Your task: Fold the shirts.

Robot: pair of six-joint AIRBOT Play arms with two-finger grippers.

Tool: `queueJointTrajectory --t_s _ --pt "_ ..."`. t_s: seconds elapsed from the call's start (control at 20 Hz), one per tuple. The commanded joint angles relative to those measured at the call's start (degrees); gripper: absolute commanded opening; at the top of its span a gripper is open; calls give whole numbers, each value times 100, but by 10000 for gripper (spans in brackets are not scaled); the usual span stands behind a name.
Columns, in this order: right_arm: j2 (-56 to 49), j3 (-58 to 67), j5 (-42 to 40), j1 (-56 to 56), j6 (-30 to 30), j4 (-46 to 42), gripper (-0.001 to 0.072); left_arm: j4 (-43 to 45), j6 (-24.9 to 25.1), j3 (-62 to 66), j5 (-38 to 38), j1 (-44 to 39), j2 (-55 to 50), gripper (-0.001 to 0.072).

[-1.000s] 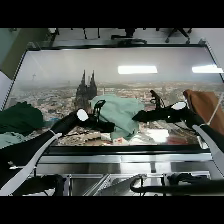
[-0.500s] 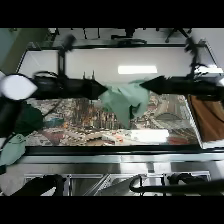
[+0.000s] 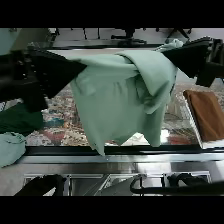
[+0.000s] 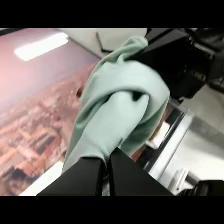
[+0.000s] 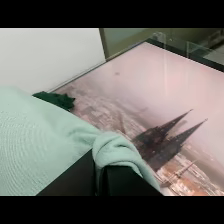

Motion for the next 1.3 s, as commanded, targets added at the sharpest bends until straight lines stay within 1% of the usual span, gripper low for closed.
queueJointTrajectory --t_s 0.0,0.15,0.25,0.3,0.45,0.55,0.6,0.65,0.7,0.75,0.8,0.85,0.9,1.0,1.05,1.1,1.15,1.25 --pt "-629 48 48 0 131 -409 23 387 -127 85 -774 -7 -629 15" --pt "-1729 -142 31 48 11 -396 23 433 -35 85 -957 0 -1676 15" --pt "-2610 -168 -90 254 -197 -393 23 723 48 85 -953 101 -2417 15" --pt "-3053 -168 -254 389 -282 -396 23 809 96 85 -949 214 -2802 15" --pt "-4269 -166 -809 807 -291 -396 23 807 181 85 -933 691 -3814 15" --pt "-4878 -166 -1062 1001 -297 -391 23 807 203 87 -927 1025 -4336 15" --pt "-5077 -166 -1141 1064 -297 -393 34 782 245 90 -927 1193 -4553 15" --pt "-5198 -164 -1191 1093 -297 -393 141 761 245 90 -927 1346 -4710 16" --pt "-5217 -160 -1207 1073 -297 -396 260 761 243 90 -955 1508 -4850 75" --pt "-5171 -133 -1169 999 -278 -402 305 761 236 90 -988 1683 -4940 458" --pt "-5069 -105 -1029 872 -251 -398 306 761 168 90 -1012 1821 -4981 691" --pt "-4889 -103 -793 680 -33 -402 327 763 173 90 -1073 1952 -4979 690" --pt "-4701 -103 -511 459 214 -402 416 763 173 90 -1213 2081 -4942 690" --pt "-4295 -105 278 -109 579 -516 423 765 175 50 -1517 2232 -4852 689" --pt "-4133 -116 616 -334 660 -658 423 763 177 -131 -1547 2264 -4747 689" --pt "-3952 -179 881 -555 883 -890 423 763 216 -400 -1552 2258 -4631 689" --pt "-3727 -374 1040 -739 1032 -1086 423 763 319 -761 -1532 2199 -4494 689" --pt "-3239 -1043 1088 -841 1060 -1314 423 765 492 -1534 -1325 2015 -4216 689"
